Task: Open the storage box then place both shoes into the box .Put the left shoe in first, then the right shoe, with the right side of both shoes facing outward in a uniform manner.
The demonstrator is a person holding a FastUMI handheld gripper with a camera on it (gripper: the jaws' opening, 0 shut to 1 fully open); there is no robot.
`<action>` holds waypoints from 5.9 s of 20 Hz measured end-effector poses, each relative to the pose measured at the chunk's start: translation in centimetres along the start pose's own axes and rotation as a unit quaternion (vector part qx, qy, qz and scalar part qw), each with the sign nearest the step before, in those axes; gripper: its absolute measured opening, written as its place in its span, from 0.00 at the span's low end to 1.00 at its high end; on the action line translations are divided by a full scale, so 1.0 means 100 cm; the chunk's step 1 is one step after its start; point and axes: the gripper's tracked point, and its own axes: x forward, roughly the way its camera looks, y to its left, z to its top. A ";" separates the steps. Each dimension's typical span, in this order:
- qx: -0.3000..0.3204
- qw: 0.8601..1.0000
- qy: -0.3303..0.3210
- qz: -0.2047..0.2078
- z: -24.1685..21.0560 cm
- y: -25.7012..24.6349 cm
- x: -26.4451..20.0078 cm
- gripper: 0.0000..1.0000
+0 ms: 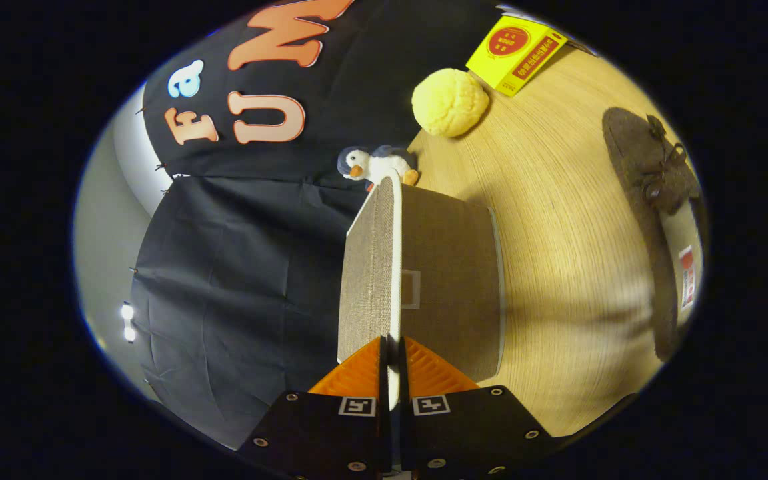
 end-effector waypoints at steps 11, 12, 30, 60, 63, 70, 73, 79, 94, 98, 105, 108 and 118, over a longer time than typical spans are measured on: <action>-0.113 0.990 -0.043 0.069 0.010 0.117 -0.004 0.00; -0.123 0.989 -0.041 0.074 0.010 0.130 -0.003 0.00; -0.208 0.972 0.028 0.100 -0.026 0.261 0.111 0.00; -0.259 0.935 -0.176 -0.166 0.101 0.073 -0.036 0.98; -0.260 0.919 -0.202 -0.216 0.110 0.031 -0.078 0.98; -0.277 0.876 -0.226 -0.325 0.126 -0.053 -0.152 0.98; -0.304 0.843 -0.222 -0.385 0.130 -0.084 -0.175 0.98; -0.331 0.805 -0.192 -0.454 0.130 -0.136 -0.186 0.98; -0.303 0.816 -0.130 -0.475 0.135 -0.208 -0.151 0.28; -0.283 0.824 -0.140 -0.471 0.139 -0.198 -0.152 0.01; -0.304 0.824 -0.168 -0.448 0.146 -0.147 -0.161 0.00; -0.303 0.816 -0.192 -0.453 0.138 -0.118 -0.162 0.00; -0.240 0.807 -0.293 -0.454 0.104 0.010 -0.125 0.00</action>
